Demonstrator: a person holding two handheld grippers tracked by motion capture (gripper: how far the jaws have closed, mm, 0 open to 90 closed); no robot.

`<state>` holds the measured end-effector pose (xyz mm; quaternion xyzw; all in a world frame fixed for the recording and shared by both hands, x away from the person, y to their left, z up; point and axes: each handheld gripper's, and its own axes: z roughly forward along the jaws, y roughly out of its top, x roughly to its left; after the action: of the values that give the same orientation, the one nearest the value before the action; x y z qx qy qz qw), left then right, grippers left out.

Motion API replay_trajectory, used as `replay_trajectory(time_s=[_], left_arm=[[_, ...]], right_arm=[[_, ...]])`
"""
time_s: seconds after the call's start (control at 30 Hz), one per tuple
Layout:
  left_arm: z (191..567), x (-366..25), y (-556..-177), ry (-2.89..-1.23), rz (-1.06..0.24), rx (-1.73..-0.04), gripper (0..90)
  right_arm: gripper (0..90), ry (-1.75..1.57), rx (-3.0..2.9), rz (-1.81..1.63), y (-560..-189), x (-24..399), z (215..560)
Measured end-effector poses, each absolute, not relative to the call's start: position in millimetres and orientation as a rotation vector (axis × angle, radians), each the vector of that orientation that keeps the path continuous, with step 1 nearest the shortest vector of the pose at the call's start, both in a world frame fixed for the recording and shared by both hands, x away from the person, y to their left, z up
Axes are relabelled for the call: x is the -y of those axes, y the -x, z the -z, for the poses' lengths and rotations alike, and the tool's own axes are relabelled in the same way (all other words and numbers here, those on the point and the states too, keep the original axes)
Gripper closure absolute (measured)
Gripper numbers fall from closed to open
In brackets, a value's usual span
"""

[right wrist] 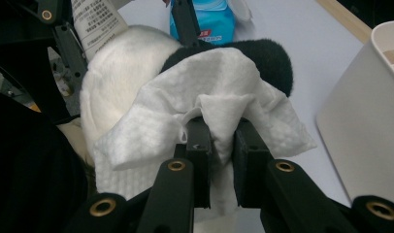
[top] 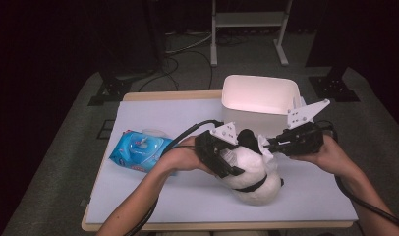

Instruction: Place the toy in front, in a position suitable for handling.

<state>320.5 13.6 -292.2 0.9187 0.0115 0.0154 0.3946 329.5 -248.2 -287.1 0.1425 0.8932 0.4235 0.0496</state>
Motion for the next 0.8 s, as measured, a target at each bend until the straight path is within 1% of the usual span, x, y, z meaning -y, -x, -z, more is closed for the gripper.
replay_trajectory(time_s=[0.2, 0.5, 0.73, 0.8], left_arm=[[289.8, -5.6, -319.2, -2.340, -0.050, -0.004, 26.5], [288.9, 1.1, -318.9, -2.339, -0.047, 0.002, 25.3], [287.2, 8.9, -317.6, -2.342, -0.054, 0.026, 25.1], [287.5, 9.9, -316.7, -2.353, -0.062, 0.036, 24.2]], right_arm=[[78.8, -0.405, -2.715, -1.243, -327.6, 244.1, 274.7], [78.7, -0.369, -2.719, -1.220, -323.8, 238.9, 265.8], [78.3, -0.285, -2.748, -1.177, -316.6, 224.9, 257.5], [78.4, -0.246, -2.755, -1.112, -311.3, 217.6, 259.6]])
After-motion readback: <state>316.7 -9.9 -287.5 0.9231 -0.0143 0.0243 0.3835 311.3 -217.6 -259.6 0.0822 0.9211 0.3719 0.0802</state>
